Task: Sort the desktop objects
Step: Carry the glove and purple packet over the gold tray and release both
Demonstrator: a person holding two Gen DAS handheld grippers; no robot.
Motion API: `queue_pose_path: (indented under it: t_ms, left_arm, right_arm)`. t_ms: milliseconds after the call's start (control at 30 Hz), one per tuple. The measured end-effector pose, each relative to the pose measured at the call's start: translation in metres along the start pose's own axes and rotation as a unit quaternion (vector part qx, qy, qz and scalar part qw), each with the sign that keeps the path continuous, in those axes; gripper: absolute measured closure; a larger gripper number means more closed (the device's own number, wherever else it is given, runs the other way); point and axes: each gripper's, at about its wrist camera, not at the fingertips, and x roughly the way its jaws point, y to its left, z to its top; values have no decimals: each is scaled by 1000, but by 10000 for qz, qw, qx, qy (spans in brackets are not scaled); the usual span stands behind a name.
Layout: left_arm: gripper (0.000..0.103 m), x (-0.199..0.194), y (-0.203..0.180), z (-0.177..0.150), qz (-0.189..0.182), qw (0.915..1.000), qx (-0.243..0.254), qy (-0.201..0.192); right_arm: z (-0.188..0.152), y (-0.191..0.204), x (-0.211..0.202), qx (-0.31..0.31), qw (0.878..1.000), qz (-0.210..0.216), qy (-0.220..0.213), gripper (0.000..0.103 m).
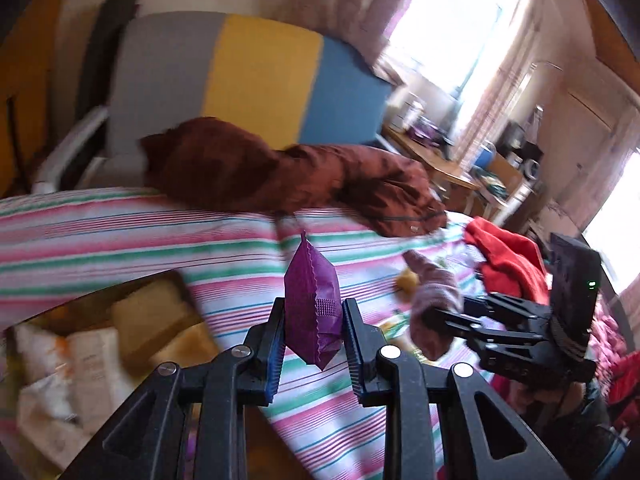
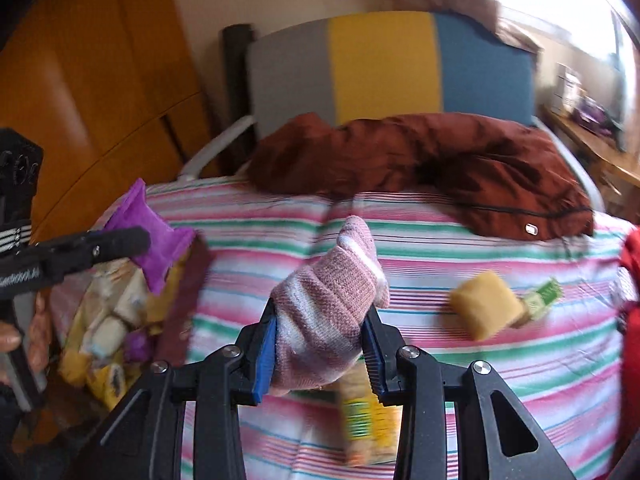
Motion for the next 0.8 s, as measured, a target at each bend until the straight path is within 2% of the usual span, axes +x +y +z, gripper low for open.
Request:
queue_pose_path:
  t_ms: [167, 367, 600, 700, 800]
  left_arm:
    - [77, -33, 44, -29, 408, 9985, -354, -133]
    - [77, -54, 82, -64, 609, 9947, -811, -148]
    - [76, -60, 92, -80, 657, 9937, -891, -190]
    - [75, -58, 91, -84, 761, 9934, -836, -188]
    - [67, -55, 93, -88, 884, 9917, -920, -171]
  right_arm:
    - [0, 53, 3, -501, 9977, 436, 128, 65]
    - [-10, 119, 9, -964, 9905, 939, 284, 65]
    - [-31, 170, 25, -1213, 9822, 1293, 620, 64]
    - [-40, 178, 31, -1204, 9800, 1383, 775, 59]
    - [-46, 184, 42, -1210, 9783, 1399, 939, 56]
